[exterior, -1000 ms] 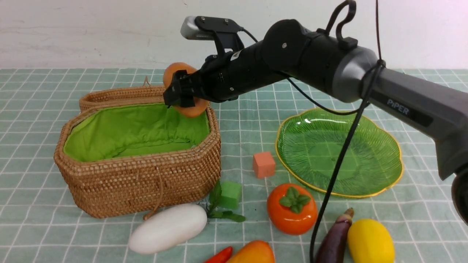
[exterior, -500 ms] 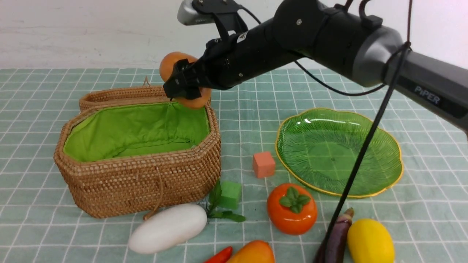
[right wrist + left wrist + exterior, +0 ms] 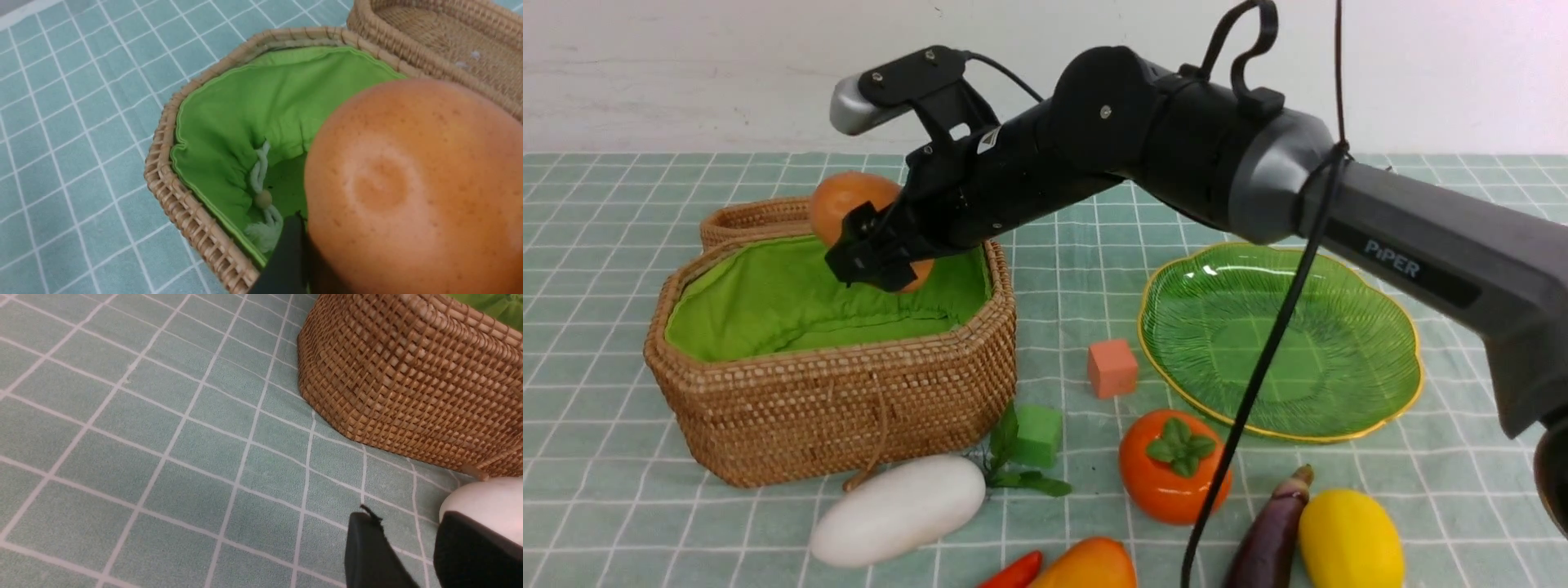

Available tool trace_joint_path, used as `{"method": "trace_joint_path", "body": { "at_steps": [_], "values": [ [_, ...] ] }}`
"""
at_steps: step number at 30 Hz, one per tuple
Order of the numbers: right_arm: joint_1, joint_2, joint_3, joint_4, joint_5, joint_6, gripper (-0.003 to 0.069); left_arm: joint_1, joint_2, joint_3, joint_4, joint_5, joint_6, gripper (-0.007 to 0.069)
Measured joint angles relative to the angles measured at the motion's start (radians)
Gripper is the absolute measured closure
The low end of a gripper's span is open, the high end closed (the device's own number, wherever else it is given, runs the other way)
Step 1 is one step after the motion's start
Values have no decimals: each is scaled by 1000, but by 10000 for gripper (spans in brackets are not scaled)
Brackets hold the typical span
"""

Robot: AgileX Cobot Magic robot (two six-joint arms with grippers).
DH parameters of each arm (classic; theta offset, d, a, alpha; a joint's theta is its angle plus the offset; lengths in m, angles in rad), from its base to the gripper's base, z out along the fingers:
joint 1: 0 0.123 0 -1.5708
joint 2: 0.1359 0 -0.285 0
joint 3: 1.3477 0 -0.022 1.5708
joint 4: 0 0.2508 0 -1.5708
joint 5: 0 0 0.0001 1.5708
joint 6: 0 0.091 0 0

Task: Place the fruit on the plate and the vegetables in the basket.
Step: Use the right arm to grab a potato and put it into the left basket

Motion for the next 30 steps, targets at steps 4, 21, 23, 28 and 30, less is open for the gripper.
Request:
{"method": "trace_joint_path", "body": {
  "at_steps": [4,21,23,28,30],
  "values": [
    [-2,-1,0,-16,-14,76,-18,0,0,0,0,0,0,386],
    [-2,-1,0,-20,-20,124,30,0,0,0,0,0,0,386],
    [-2,-1,0,-20,-20,124,30,0,0,0,0,0,0,386],
    [-2,-1,0,-31,-13,124,30,0,0,0,0,0,0,386],
    [-2,-1,-1,-33,1,124,30,0,0,0,0,0,0,386]
  ]
}}
